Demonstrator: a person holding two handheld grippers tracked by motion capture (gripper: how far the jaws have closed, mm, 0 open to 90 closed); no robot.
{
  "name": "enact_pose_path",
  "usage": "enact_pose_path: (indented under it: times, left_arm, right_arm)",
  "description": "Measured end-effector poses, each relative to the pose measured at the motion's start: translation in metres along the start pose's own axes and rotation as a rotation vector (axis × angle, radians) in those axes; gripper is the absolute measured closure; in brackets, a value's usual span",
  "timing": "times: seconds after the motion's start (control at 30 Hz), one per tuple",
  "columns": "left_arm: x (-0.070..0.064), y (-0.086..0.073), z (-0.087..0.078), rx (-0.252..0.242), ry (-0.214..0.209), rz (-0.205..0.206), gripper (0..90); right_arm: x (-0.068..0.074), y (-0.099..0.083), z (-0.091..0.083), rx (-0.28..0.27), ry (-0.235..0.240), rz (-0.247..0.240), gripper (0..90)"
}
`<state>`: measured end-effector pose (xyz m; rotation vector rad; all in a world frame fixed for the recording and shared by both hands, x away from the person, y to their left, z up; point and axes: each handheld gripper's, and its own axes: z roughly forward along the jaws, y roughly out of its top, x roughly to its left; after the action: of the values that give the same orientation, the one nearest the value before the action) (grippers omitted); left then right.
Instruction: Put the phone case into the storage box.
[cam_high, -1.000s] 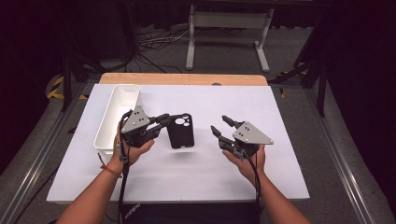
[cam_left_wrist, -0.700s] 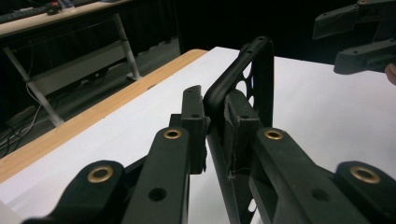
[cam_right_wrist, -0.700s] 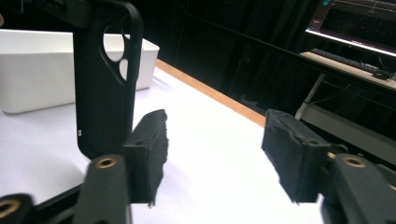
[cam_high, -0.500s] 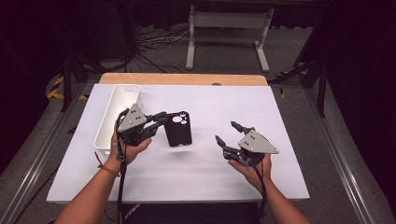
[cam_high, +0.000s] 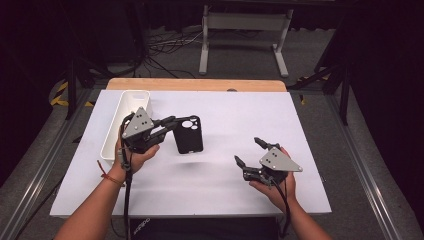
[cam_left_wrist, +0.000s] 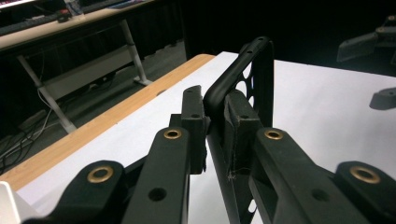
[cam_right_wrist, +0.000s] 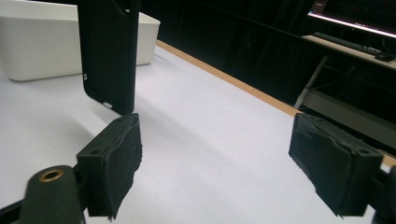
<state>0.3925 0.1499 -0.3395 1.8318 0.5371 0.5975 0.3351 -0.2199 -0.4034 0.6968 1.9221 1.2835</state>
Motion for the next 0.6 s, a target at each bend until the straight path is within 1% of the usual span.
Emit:
enact_pose_path:
  times: [0.17, 0.2, 0.3, 0.37, 0.4, 0.43, 0.6]
  left_arm:
    - [0.004, 0.006, -0.005, -0.016, 0.01, -0.001, 80.7]
    - [0.006, 0.008, -0.006, -0.017, 0.014, 0.004, 80.7]
    - [0.009, 0.013, -0.011, -0.027, 0.028, 0.005, 80.7]
    - [0.011, 0.014, -0.013, -0.027, 0.031, 0.008, 80.7]
    - [0.013, 0.016, -0.014, -0.028, 0.036, 0.013, 80.7]
    - [0.014, 0.018, -0.016, -0.032, 0.042, 0.012, 80.7]
    - [0.025, 0.028, -0.024, -0.04, 0.066, 0.023, 80.7]
  right_arm:
    - [0.0, -0.005, -0.003, 0.012, -0.006, 0.001, 15.7]
    - [-0.001, -0.007, -0.005, 0.007, -0.004, 0.005, 15.7]
    - [-0.004, -0.011, -0.009, -0.013, -0.021, 0.022, 12.6]
    - [-0.004, -0.012, -0.01, -0.017, -0.024, 0.031, 12.3]
    - [-0.005, -0.014, -0.01, -0.016, -0.035, 0.034, 11.7]
    - [-0.005, -0.015, -0.01, -0.008, -0.036, 0.034, 11.2]
    - [-0.004, -0.021, -0.01, 0.0, -0.028, 0.024, 10.8]
